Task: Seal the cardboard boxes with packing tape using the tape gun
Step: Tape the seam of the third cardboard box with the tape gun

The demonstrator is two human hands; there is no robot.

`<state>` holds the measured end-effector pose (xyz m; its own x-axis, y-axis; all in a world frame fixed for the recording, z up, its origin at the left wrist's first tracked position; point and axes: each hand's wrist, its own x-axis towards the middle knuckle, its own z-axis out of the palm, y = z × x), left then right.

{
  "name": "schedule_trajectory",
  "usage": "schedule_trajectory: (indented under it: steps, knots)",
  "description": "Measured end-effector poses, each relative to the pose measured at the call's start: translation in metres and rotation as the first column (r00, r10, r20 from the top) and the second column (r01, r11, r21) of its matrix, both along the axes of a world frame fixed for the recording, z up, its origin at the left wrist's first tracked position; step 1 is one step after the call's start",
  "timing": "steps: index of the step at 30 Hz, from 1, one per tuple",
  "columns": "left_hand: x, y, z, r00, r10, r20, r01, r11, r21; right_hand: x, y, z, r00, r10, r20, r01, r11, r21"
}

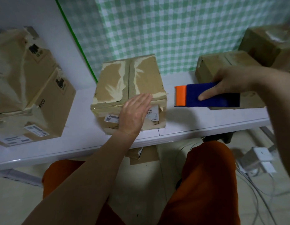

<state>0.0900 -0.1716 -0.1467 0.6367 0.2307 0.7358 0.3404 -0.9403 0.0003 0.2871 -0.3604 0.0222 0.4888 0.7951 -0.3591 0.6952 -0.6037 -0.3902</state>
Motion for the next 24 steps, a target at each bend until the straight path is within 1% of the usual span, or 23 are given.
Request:
schedule_trajectory:
  steps: [3, 6, 8, 10, 12, 13, 16, 19, 22, 24]
  knots:
    - [0.000, -0.004, 0.001, 1.000, 0.019, -0.014, -0.018, 1.000, 0.003, -0.002, 0.008, -0.011, 0.999, 0.017, 0.048, -0.018, 1.000, 0.018]
    - [0.004, -0.010, 0.010, 0.998, 0.060, 0.002, -0.060, 0.998, -0.023, 0.001, 0.010, -0.015, 0.998, 0.020, 0.058, -0.022, 0.999, 0.037]
    - [0.015, -0.017, 0.018, 1.000, 0.015, 0.002, -0.015, 1.000, 0.012, 0.004, 0.010, -0.015, 0.998, 0.029, 0.057, -0.031, 0.999, 0.041]
    - [0.031, -0.022, 0.023, 0.997, -0.034, -0.067, 0.036, 0.998, 0.043, 0.005, 0.011, -0.015, 0.997, 0.041, 0.061, -0.043, 0.998, 0.037]
    - [0.043, -0.021, 0.022, 0.991, 0.024, -0.130, -0.014, 0.997, 0.078, 0.007, 0.013, -0.016, 0.997, 0.048, 0.057, -0.050, 0.998, 0.031]
    - [0.046, -0.019, 0.021, 0.988, 0.066, -0.138, -0.053, 0.994, 0.092, 0.007, 0.013, -0.016, 0.997, 0.047, 0.053, -0.049, 0.998, 0.028]
    - [0.046, -0.016, 0.016, 0.985, 0.094, -0.146, -0.086, 0.994, 0.064, 0.010, 0.008, -0.014, 0.999, 0.034, 0.013, -0.035, 0.999, 0.036]
    - [0.045, -0.014, 0.016, 0.991, 0.069, -0.115, -0.062, 0.996, 0.071, 0.010, 0.000, -0.008, 0.999, 0.048, -0.011, -0.047, 0.998, 0.030]
    - [0.045, -0.013, 0.016, 0.992, 0.060, -0.108, -0.049, 0.994, 0.100, 0.008, -0.009, -0.003, 0.997, 0.073, -0.011, -0.073, 0.997, -0.017]
    - [0.046, -0.012, 0.015, 0.991, 0.057, -0.117, -0.047, 0.995, 0.090, 0.007, -0.014, 0.001, 0.998, 0.066, -0.009, -0.067, 0.996, -0.055]
